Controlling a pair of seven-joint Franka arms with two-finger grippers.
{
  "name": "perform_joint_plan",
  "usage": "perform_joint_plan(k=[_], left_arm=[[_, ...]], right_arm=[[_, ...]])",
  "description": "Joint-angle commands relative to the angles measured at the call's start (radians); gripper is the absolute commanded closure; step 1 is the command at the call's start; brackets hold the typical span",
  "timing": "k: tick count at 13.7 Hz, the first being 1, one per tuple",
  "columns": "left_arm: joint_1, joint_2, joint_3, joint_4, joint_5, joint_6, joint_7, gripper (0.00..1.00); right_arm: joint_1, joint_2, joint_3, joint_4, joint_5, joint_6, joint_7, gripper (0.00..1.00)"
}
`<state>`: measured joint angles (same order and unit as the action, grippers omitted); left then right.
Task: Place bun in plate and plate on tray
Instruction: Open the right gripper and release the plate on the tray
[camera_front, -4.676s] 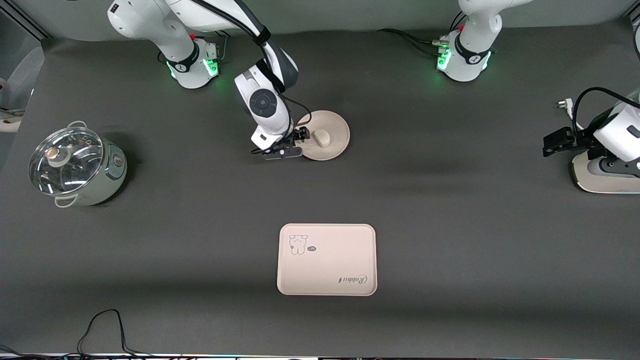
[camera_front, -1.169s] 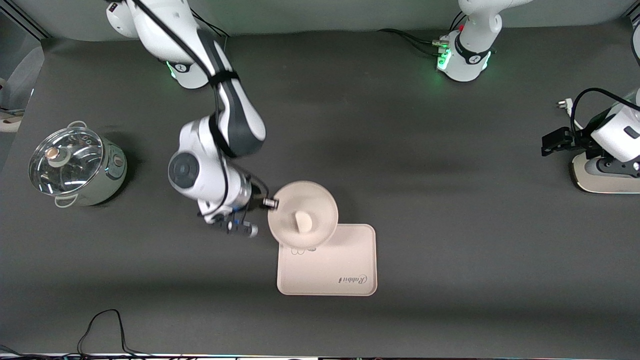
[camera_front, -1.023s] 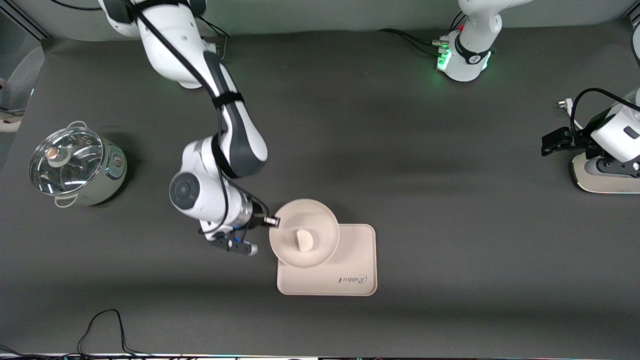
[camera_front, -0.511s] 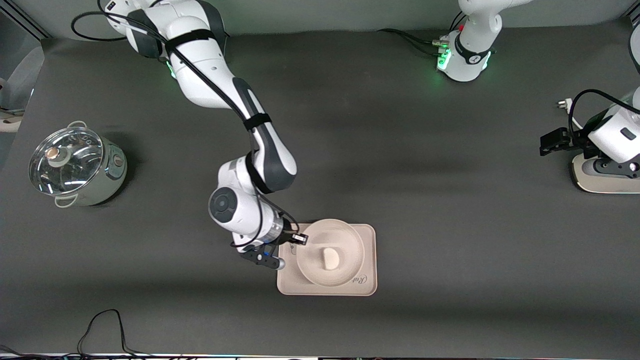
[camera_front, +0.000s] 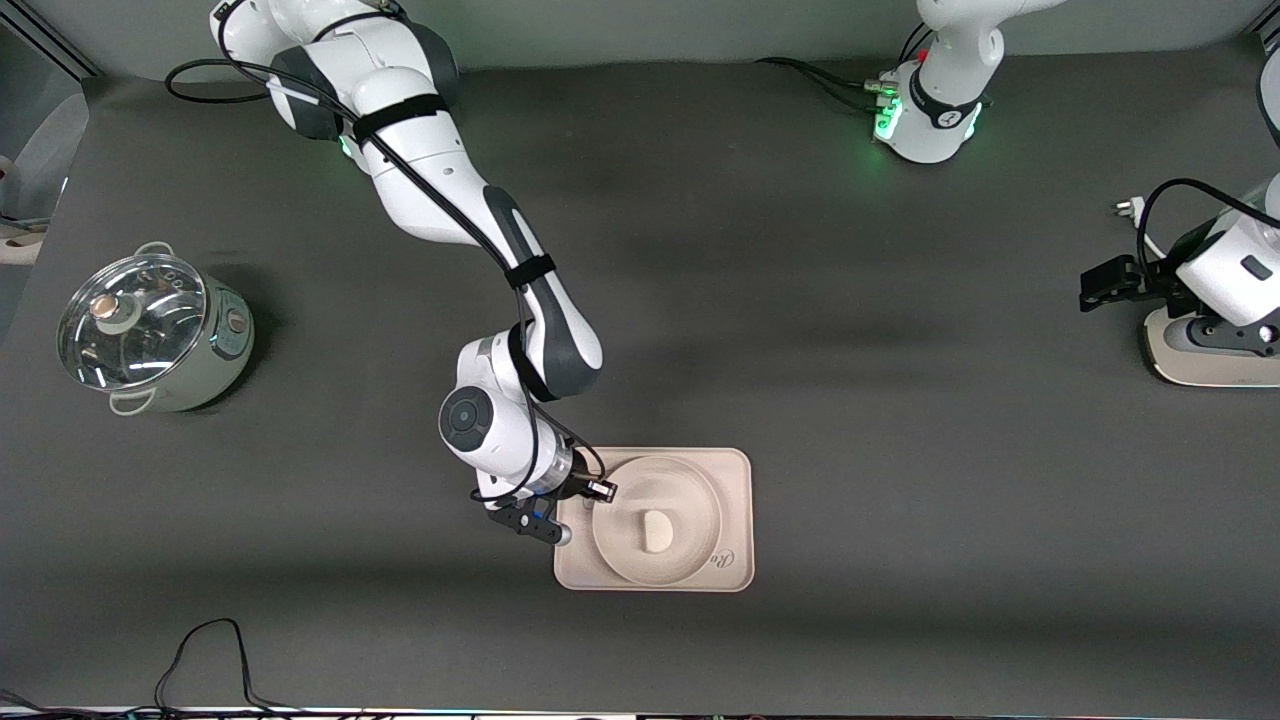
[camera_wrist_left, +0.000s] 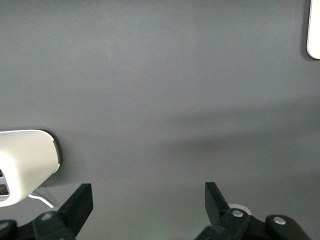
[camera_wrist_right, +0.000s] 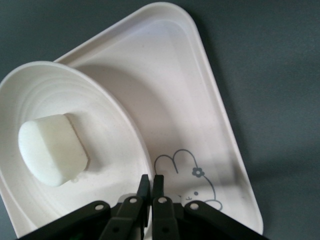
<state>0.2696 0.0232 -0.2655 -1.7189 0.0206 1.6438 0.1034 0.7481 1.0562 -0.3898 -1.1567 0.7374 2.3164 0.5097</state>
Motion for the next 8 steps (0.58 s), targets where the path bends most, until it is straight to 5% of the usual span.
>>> perform_joint_plan(k=[1, 2, 3, 8], left_arm=[[0.007, -0.037, -0.001, -0.031, -0.01, 0.014, -0.004, 0.0], [0.006, -0.037, -0.001, -0.031, -0.01, 0.016, -0.004, 0.0], [0.006, -0.037, -0.003, -0.033, -0.01, 0.017, -0.004, 0.0], [0.008, -0.038, -0.003, -0.033, -0.01, 0.017, -0.004, 0.0]], right_arm=[[-0.018, 0.018, 0.009, 0.045, 0.02, 0.003, 0.015, 0.94], [-0.027, 0.018, 0.011, 0.045, 0.022, 0.003, 0.012, 0.61], [-0.029, 0.018, 0.012, 0.045, 0.02, 0.003, 0.012, 0.03], [-0.044, -0.065, -0.001, 0.046, -0.022, -0.113, -0.005, 0.0]])
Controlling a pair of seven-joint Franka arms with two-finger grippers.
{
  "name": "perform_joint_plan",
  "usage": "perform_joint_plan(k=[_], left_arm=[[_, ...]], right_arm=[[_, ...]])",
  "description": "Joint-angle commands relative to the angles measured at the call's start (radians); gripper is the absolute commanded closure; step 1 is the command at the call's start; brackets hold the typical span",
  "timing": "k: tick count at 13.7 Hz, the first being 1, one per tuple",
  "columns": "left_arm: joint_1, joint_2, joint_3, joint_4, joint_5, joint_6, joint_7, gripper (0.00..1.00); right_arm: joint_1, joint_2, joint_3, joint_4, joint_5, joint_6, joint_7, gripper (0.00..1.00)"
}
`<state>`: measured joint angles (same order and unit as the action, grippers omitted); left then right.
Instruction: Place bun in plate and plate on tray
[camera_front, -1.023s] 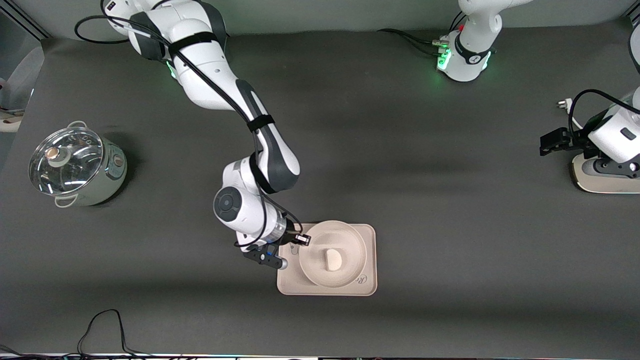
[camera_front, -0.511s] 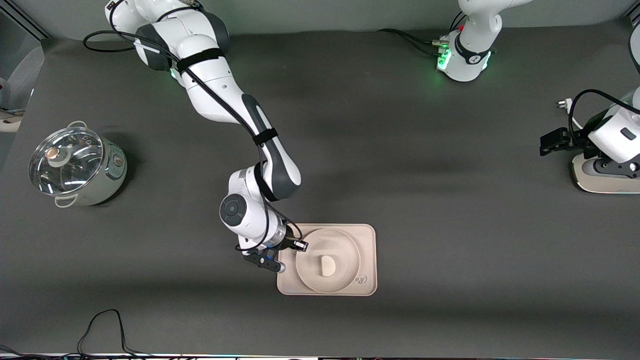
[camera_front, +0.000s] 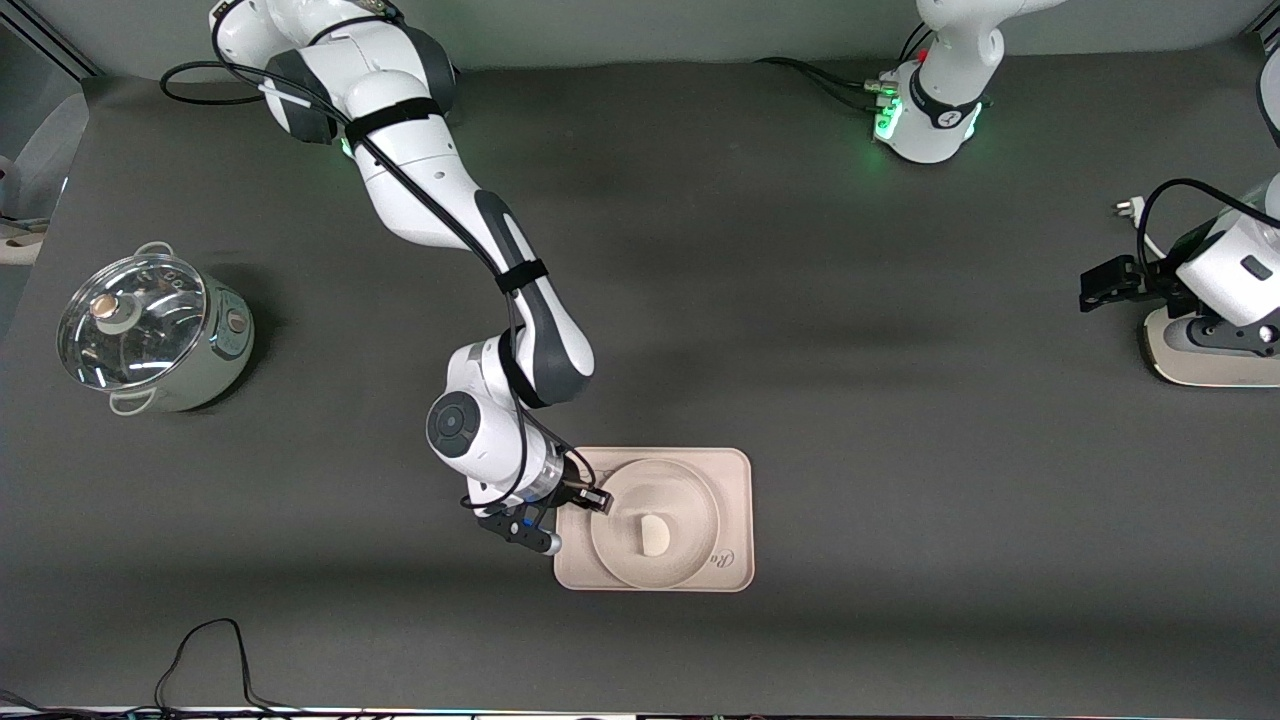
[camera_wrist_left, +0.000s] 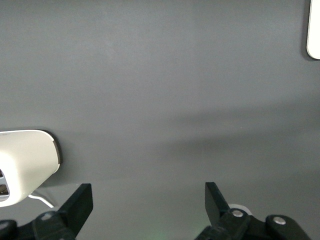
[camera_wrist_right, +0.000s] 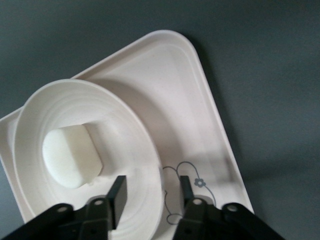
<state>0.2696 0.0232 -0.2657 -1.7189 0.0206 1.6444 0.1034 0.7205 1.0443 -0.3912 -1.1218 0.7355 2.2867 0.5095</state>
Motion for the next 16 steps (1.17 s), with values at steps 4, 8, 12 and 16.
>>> perform_joint_plan(k=[4, 8, 12, 16], left_arm=[[0.008, -0.052, 0.0, -0.033, -0.011, 0.018, -0.004, 0.0], [0.01, -0.075, 0.003, -0.033, -0.018, 0.011, -0.005, 0.0], [0.01, -0.092, 0.003, -0.034, -0.018, -0.009, -0.005, 0.0], [-0.003, -0.101, -0.004, -0.03, -0.018, -0.015, -0.051, 0.0]], right_arm=[[-0.082, -0.294, -0.005, -0.076, -0.12, -0.287, -0.158, 0.0], [-0.085, -0.518, -0.049, -0.226, -0.37, -0.404, -0.304, 0.0], [-0.076, -0.645, -0.136, -0.27, -0.412, -0.513, -0.371, 0.0], [-0.079, -0.742, -0.162, -0.277, -0.493, -0.601, -0.373, 0.0]])
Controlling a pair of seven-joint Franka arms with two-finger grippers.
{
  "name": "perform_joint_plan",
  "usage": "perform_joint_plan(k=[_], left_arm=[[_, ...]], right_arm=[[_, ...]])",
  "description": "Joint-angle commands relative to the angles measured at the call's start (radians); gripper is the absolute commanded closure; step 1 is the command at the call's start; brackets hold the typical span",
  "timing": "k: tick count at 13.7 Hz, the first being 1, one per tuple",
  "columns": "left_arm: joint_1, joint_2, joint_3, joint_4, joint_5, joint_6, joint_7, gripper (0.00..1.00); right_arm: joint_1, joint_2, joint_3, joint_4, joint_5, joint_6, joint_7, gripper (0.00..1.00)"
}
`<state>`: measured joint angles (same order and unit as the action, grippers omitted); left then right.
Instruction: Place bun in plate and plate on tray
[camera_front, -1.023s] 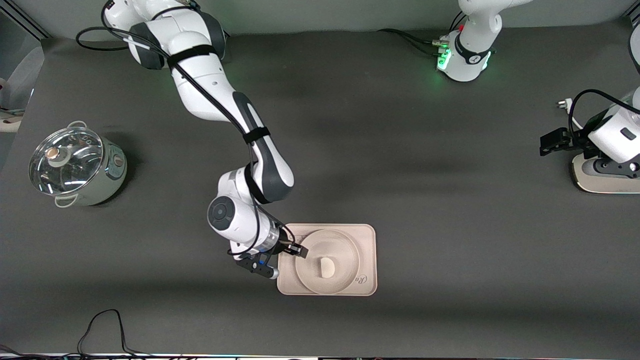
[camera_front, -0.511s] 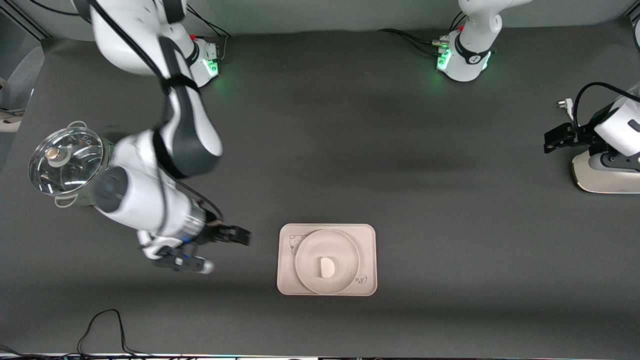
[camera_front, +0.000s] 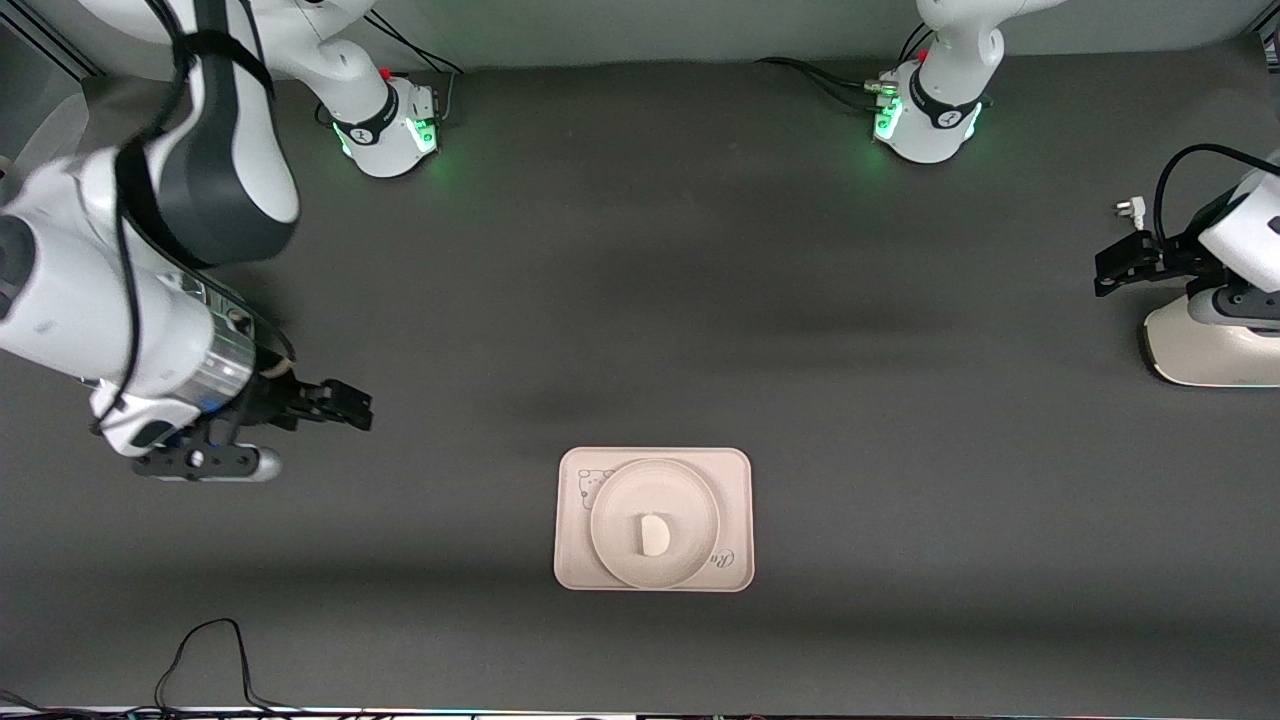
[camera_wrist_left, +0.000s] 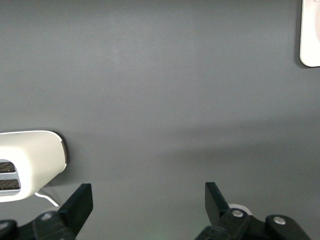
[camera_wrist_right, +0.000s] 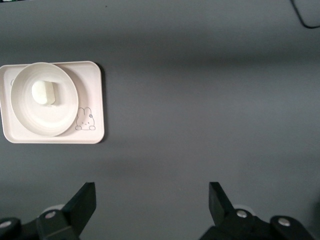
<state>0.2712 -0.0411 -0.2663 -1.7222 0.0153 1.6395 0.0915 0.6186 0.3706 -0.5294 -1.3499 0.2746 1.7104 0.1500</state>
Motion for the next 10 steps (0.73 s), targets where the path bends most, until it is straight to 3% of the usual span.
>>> perform_joint_plan(k=[1, 3, 6, 7, 8, 10], left_arm=[[-0.006, -0.037, -0.004, -0.025, -0.012, -0.009, -0.041, 0.0], [-0.007, -0.028, -0.004, -0.02, -0.014, 0.0, -0.041, 0.0], [0.008, -0.02, 0.005, -0.01, -0.017, 0.006, -0.032, 0.0], [0.013, -0.016, 0.022, -0.008, -0.017, 0.006, -0.029, 0.0], [0.013, -0.014, 0.025, -0.008, -0.018, 0.005, -0.027, 0.0], [0.013, -0.013, 0.029, -0.008, -0.021, 0.002, -0.029, 0.0]], right_arm=[[0.023, -0.094, -0.03, -0.072, -0.041, -0.028, -0.015, 0.0], [0.009, -0.175, -0.032, -0.164, -0.067, -0.009, -0.033, 0.0], [-0.101, -0.303, 0.006, -0.314, -0.097, 0.023, -0.16, 0.0], [-0.193, -0.344, 0.091, -0.351, -0.133, 0.025, -0.194, 0.0], [-0.315, -0.379, 0.221, -0.383, -0.199, 0.029, -0.204, 0.0], [-0.51, -0.421, 0.417, -0.434, -0.216, 0.038, -0.202, 0.0]])
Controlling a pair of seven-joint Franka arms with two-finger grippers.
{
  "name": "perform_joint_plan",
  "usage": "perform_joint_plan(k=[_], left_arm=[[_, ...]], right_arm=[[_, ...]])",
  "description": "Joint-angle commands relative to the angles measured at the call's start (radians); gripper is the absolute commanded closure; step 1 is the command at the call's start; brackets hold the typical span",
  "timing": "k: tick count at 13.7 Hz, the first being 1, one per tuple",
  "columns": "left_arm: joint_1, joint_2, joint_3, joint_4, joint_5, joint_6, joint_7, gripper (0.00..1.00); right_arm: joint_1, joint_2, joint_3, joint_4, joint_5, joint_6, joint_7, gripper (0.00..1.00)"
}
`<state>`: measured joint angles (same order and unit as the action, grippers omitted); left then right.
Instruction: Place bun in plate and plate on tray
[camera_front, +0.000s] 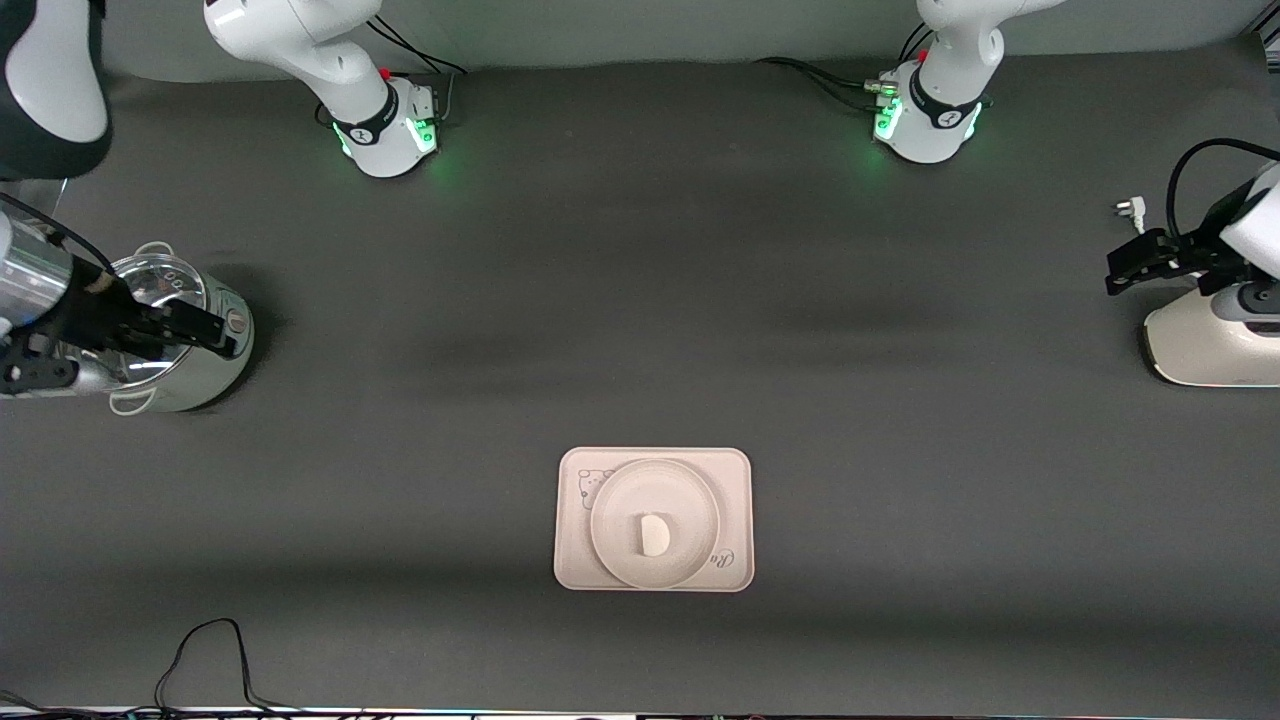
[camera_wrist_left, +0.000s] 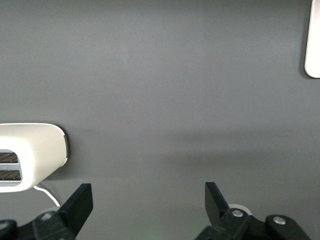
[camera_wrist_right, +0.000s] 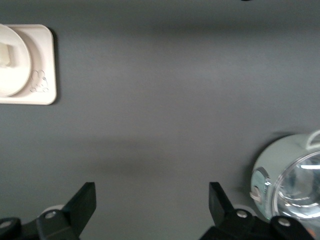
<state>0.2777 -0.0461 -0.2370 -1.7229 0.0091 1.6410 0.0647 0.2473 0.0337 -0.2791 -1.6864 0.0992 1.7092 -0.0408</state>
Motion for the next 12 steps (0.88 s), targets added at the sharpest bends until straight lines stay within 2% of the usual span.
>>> perform_joint_plan(k=[1, 2, 6, 12], left_arm=[[0.005, -0.003, -0.002, -0.007, -0.015, 0.002, -0.005, 0.0], [0.005, 0.002, -0.002, -0.009, -0.015, 0.005, -0.005, 0.0], [0.003, 0.017, -0.004, -0.007, -0.015, 0.011, -0.006, 0.0], [-0.006, 0.032, -0.004, -0.007, -0.014, 0.025, -0.008, 0.0]], right_arm=[[-0.21, -0.089, 0.242, -0.102, -0.041, 0.04, -0.011, 0.0], [-0.245, -0.089, 0.285, -0.102, -0.041, 0.038, -0.008, 0.0], [-0.244, -0.083, 0.316, -0.102, -0.041, 0.035, 0.013, 0.0], [-0.246, -0.101, 0.313, -0.099, -0.041, 0.001, 0.012, 0.0]])
